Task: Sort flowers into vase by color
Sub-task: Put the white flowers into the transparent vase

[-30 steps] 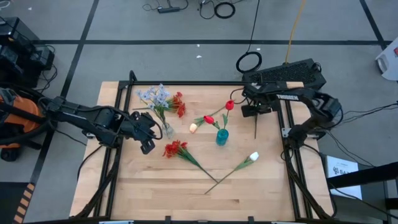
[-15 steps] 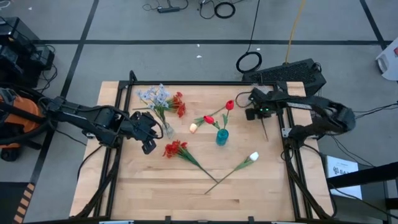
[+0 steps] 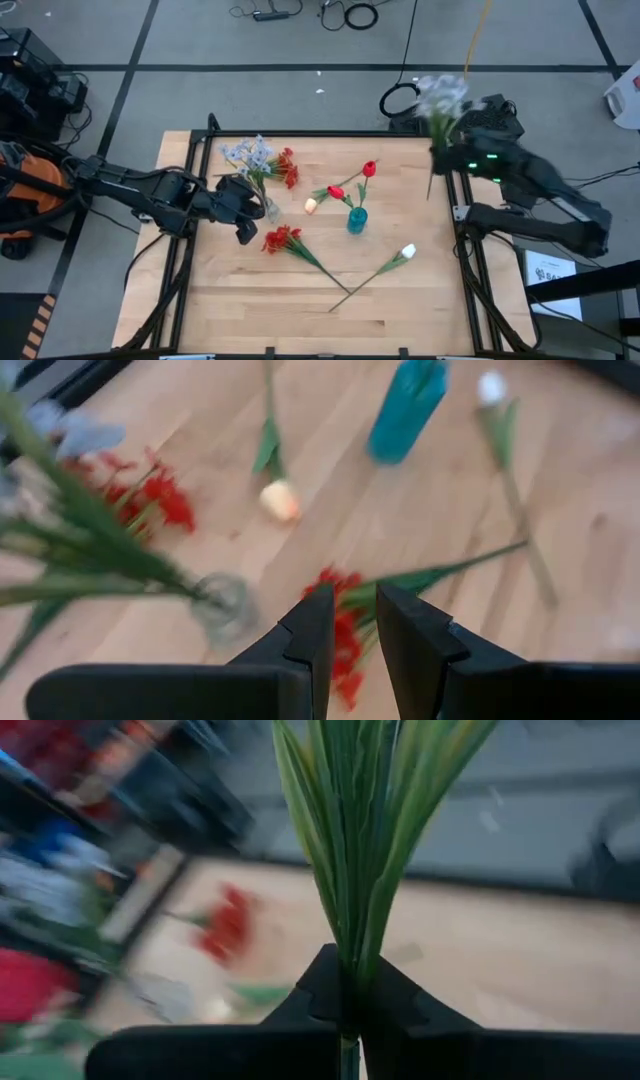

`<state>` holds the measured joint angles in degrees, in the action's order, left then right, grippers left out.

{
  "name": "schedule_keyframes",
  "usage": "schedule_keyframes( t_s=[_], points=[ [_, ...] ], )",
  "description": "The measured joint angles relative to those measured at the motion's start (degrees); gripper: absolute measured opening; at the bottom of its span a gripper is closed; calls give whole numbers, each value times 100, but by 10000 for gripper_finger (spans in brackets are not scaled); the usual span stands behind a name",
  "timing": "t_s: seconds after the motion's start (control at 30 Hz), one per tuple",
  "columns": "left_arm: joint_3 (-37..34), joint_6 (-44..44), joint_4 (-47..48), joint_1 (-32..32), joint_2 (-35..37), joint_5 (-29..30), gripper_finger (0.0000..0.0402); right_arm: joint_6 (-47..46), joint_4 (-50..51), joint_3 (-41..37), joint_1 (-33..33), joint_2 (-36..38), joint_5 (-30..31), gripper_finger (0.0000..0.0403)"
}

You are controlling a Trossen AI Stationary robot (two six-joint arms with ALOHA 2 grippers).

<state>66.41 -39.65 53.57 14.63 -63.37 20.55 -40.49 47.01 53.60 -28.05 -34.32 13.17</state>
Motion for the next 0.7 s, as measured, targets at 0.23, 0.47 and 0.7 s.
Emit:
schedule_keyframes(
  t_s=[0.23, 0.47, 0.7],
  points=[
    [0, 738, -1390, 0, -28, 125, 83, 533, -366, 1696, 895, -369, 320, 1],
    [0, 868, -1967, 0, -56, 132, 83, 1051, -1739, 2353, 2098, -1653, -36, 1],
    [0, 905, -2668, 13, -52, 132, 83, 1613, -3536, 2363, 3383, -3102, -164, 0]
  ],
)
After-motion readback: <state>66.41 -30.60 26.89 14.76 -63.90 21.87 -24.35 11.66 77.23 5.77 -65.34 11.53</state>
